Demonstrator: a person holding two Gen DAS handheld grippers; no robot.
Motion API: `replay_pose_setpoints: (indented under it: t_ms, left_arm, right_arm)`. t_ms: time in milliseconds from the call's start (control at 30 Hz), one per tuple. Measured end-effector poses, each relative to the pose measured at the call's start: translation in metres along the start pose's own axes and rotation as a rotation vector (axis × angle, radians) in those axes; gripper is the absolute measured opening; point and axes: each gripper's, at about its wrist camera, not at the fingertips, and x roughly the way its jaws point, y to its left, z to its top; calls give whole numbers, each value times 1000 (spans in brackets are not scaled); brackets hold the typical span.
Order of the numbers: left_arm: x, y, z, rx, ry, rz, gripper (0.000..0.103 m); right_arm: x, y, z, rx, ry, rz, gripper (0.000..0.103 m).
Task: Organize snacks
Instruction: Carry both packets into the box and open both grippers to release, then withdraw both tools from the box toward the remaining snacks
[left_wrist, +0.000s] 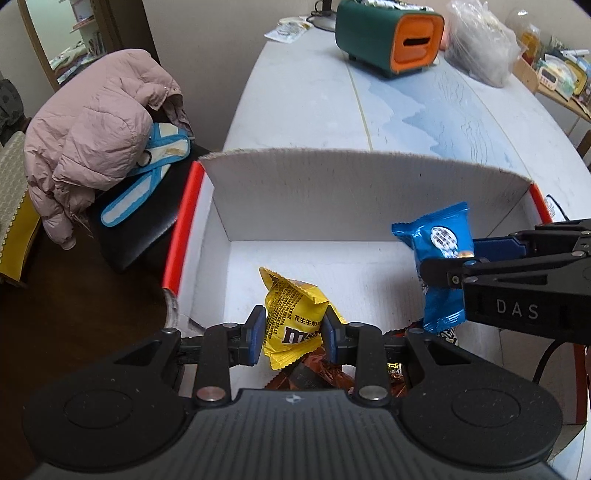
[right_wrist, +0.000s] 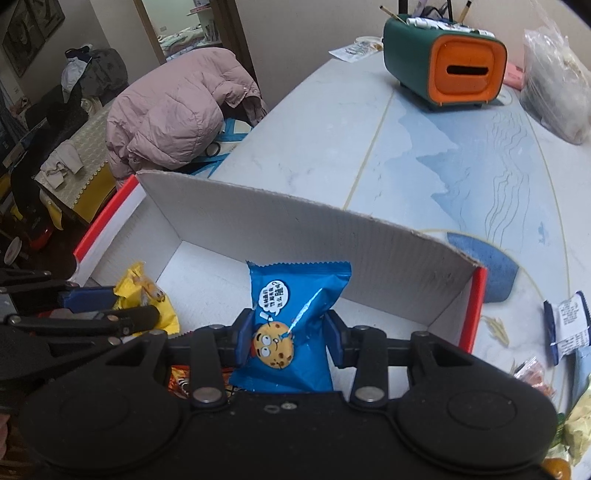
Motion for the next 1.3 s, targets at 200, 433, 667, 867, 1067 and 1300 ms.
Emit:
replay_pose_setpoints:
  t_ms: [200,433,667,867,1067,1300]
  left_arm:
    - [7,-3,-2,5,34,-6,31]
    - [6,-4,-4,15,29,0,31]
    - [-4,-3,-7,5,10,-5,43]
    - [-21,-5,-11,5,-28,-16,52]
    - [-40,-7,-16,11,-63,-18,57]
    - [-64,-12,-24,7,-102,-35,57]
  right_arm:
    - [2,-1,-2,6,6,0,40]
    - [-1,-5,-5,21,7,8,44]
    - [-15,-4,-8,22,-14,33,54]
    - [-33,-2,-12,6,-48,41,62]
    - [-53,0,-16,5,-81,73,72]
    - [-79,4,-24,-5,-129,88,79]
